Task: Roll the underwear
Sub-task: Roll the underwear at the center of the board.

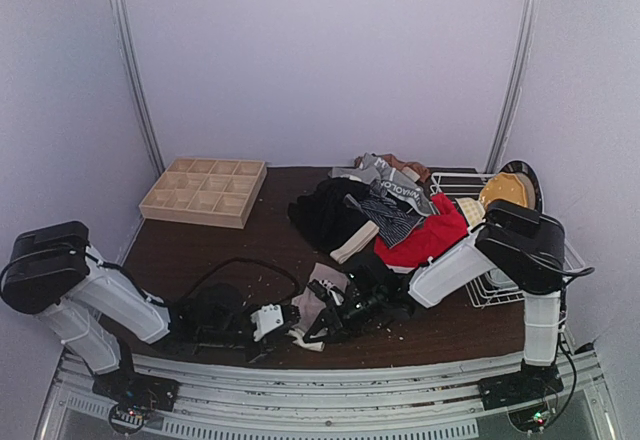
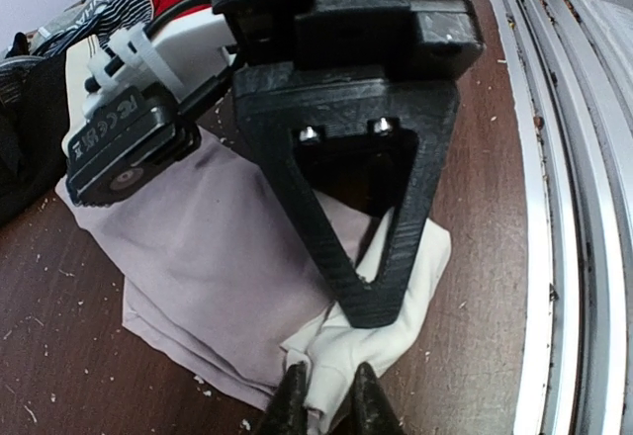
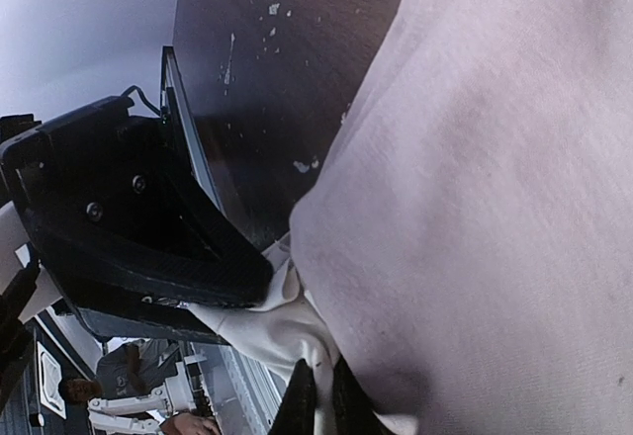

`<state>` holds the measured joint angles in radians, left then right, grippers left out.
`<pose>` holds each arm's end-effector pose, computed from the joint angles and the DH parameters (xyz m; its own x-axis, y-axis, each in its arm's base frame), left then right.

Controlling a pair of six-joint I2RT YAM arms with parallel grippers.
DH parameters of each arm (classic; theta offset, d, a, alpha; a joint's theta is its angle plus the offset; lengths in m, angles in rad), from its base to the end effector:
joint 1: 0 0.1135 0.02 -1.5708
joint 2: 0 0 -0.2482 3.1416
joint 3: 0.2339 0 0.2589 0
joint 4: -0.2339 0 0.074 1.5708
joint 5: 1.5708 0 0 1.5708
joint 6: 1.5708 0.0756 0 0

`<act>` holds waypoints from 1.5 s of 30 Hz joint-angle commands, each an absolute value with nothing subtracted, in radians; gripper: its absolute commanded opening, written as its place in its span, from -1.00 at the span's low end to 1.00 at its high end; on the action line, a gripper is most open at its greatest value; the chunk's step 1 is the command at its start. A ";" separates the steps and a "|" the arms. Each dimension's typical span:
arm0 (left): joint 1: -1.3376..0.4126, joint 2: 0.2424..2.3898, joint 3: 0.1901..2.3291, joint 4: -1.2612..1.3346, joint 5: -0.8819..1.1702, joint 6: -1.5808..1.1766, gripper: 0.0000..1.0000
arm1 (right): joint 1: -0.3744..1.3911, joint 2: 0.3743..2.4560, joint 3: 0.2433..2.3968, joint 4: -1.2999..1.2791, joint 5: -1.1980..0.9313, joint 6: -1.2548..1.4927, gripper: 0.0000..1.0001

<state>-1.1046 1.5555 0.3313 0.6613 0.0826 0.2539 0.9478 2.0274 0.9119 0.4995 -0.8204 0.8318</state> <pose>0.1223 -0.2569 0.0655 -0.0007 0.5583 -0.8297 0.9523 0.2535 0.1698 0.1865 0.3543 0.0639 -0.8939 -0.3803 -0.2374 -0.3585 0.2883 0.8879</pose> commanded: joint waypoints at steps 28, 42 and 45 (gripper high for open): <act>-0.994 1.593 0.541 0.304 0.392 -0.111 -1.00 | 1.104 1.611 0.744 0.266 -0.276 0.347 -0.17; -0.902 1.754 0.765 0.017 0.656 -0.260 -1.00 | 1.196 1.590 0.719 0.229 -0.119 0.074 -0.18; -0.877 1.784 0.770 0.019 0.706 -0.303 -1.00 | 1.196 1.620 0.753 0.186 -0.119 0.018 -0.18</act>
<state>-0.9100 1.7435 0.7536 0.0723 0.6056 -0.2211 1.1912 1.6081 0.7212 0.2485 -0.1543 0.1249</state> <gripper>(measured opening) 0.006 0.409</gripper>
